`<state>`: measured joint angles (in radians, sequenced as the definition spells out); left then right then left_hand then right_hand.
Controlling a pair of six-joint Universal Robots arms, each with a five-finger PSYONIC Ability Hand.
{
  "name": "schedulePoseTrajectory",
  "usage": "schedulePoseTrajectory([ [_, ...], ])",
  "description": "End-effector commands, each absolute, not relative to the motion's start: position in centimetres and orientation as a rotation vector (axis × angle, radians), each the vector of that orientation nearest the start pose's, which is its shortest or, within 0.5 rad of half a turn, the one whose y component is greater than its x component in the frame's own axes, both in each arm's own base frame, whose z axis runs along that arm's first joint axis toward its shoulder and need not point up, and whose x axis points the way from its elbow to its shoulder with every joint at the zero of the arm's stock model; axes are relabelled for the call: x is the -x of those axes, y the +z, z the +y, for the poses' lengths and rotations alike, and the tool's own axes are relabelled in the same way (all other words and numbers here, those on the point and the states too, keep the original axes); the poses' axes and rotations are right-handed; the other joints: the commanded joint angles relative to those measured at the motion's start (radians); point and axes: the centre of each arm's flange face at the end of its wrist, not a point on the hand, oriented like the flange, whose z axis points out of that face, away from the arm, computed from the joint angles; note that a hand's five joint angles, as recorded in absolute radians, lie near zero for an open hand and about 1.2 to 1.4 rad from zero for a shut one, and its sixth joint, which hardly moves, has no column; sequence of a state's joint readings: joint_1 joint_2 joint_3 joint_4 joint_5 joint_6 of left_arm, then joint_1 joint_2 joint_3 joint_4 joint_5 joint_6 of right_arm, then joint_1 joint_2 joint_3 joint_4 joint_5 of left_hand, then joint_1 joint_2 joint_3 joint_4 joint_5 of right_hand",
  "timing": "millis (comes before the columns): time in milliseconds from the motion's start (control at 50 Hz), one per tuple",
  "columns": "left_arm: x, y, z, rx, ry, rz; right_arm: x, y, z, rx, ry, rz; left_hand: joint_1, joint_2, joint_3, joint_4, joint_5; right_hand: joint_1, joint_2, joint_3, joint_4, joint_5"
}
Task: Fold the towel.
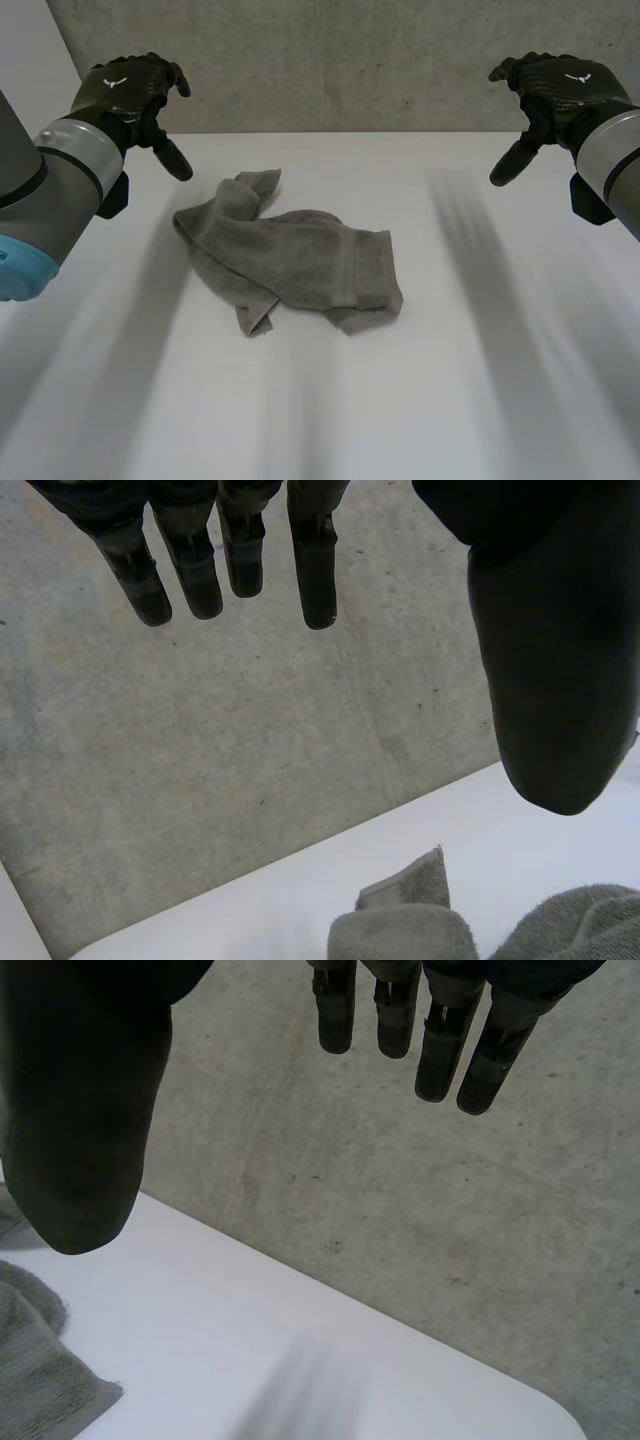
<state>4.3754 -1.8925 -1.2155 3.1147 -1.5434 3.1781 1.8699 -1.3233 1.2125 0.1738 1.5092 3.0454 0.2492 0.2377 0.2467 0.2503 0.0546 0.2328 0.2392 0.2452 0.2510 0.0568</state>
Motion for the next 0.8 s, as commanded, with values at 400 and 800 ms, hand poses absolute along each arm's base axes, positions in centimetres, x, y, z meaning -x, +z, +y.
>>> schedulePoseTrajectory([
  [400,27.6,15.9,-24.5,-1.234,-1.719,2.693,-33.1,15.2,-23.3,1.434,-1.490,2.079,0.085,0.096,0.087,0.084,0.105,0.175,0.169,0.163,0.157,0.177],
  [800,28.4,14.4,-26.0,-1.162,-1.880,2.557,-31.8,15.7,-34.1,0.936,-1.984,2.268,0.085,0.096,0.087,0.084,0.105,1.163,1.157,1.151,1.145,1.165],
])
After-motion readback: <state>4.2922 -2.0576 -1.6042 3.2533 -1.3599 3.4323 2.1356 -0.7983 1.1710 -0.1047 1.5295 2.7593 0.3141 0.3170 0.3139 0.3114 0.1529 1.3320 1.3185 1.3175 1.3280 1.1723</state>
